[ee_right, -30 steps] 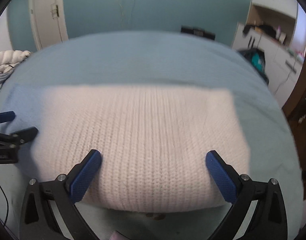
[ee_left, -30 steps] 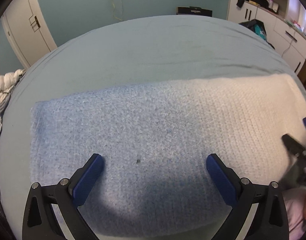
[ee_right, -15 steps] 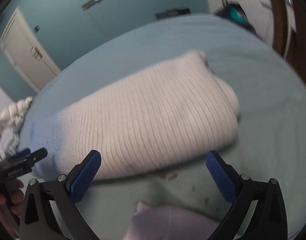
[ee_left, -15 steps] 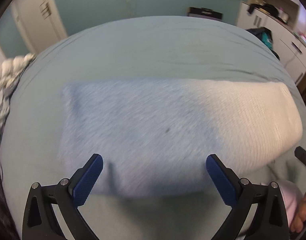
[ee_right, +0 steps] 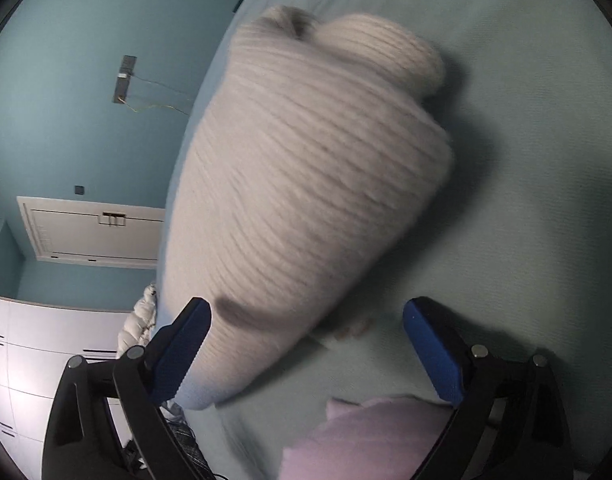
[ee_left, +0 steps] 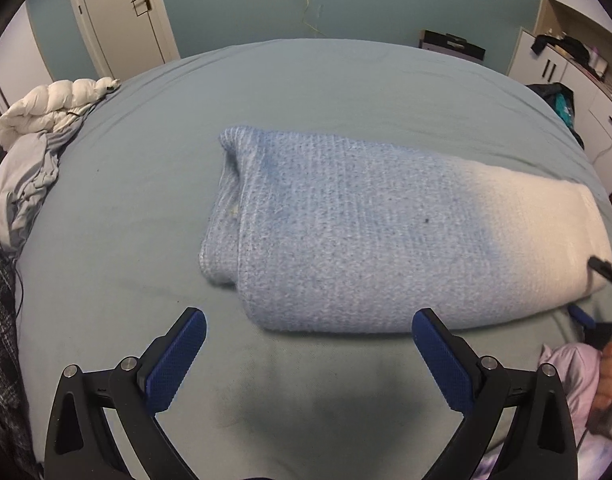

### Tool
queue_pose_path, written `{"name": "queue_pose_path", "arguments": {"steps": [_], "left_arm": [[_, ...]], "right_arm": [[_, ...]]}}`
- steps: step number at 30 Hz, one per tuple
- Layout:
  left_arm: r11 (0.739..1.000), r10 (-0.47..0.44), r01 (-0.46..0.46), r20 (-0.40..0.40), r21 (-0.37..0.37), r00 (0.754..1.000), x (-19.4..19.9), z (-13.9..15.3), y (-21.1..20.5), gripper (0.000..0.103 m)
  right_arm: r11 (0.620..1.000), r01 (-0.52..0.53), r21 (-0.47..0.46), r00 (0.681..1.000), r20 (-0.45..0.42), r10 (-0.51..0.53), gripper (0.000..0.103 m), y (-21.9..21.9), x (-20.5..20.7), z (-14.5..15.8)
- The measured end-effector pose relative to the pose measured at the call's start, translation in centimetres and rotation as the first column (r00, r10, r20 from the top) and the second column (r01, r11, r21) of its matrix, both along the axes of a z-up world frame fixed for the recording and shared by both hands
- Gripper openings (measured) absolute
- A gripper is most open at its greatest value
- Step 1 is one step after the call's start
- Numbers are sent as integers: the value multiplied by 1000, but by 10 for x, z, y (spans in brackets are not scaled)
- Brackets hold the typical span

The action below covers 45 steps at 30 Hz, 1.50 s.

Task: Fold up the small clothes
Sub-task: 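Grasp the white sweater end with the right gripper and fold it over the blue part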

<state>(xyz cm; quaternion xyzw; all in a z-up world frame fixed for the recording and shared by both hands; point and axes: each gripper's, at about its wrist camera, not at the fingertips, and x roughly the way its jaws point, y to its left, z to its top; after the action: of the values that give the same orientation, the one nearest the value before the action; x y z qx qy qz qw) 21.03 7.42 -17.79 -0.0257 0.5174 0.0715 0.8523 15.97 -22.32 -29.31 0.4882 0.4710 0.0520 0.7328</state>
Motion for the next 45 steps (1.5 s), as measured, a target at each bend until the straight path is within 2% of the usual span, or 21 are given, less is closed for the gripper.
{"name": "queue_pose_path", "arguments": {"steps": [3,6,7,8,10,11,14,17,19,22,26,27,29,33,36,38,40,42,44,45], "left_arm": [[1000,0,0,-6,-13,1000,3,2,5,103],[1000,6,-6,-12,-15,1000,7,1,11,103],[1000,11,-11,-13,-16,1000,8,1,13,103],[1000,18,-18,-11,-16,1000,9,0,15,103],[999,31,-32,-11,-9,999,9,0,17,103],[999,40,-40,-10,-6,999,9,-1,19,103],[999,43,-43,-4,9,999,10,0,18,103],[999,-3,3,5,49,1000,12,8,4,103],[997,-35,32,40,76,999,14,19,-11,103],[988,-135,127,89,92,987,22,30,-45,103],[954,-281,268,89,130,956,43,20,-97,103],[943,-313,299,86,146,946,48,14,-110,103],[916,-373,357,60,180,926,59,-1,-134,103],[897,-374,349,43,272,927,72,-29,-158,103],[884,-385,363,18,296,923,74,-47,-165,103],[889,-385,367,10,274,923,77,-50,-162,103],[901,-382,375,-7,217,924,84,-39,-152,102],[922,-372,360,64,142,926,90,-15,-136,102],[944,-318,298,158,141,935,97,5,-127,103],[949,-296,270,176,161,939,105,10,-127,103]], "right_arm": [[998,45,40,999,14,-46,95,3,13,2],[996,87,-16,996,20,-86,94,9,29,4],[993,100,-69,995,31,-98,90,13,33,8],[987,111,-120,993,45,-106,77,15,34,13],[968,137,-211,987,113,-115,59,22,31,26],[960,147,-237,983,140,-116,53,21,29,31],[922,171,-348,974,202,-105,45,31,21,51],[852,224,-472,947,312,-76,44,43,-2,87],[808,246,-536,928,370,-38,44,49,-15,106],[754,261,-603,911,413,14,44,51,-29,117],[745,280,-606,913,408,-11,43,42,-23,106],[742,282,-608,913,407,-14,43,45,-4,106],[741,287,-608,913,407,-20,43,43,-1,103],[727,293,-620,908,419,-9,43,47,-9,103],[697,296,-653,907,421,9,43,53,-18,102],[664,301,-684,902,430,33,43,61,-18,102],[643,308,-701,897,440,50,43,65,-17,104],[653,319,-687,893,449,36,43,61,-20,102],[658,328,-678,894,449,18,43,59,-21,100],[650,337,-681,892,452,12,43,60,-23,101]]}}
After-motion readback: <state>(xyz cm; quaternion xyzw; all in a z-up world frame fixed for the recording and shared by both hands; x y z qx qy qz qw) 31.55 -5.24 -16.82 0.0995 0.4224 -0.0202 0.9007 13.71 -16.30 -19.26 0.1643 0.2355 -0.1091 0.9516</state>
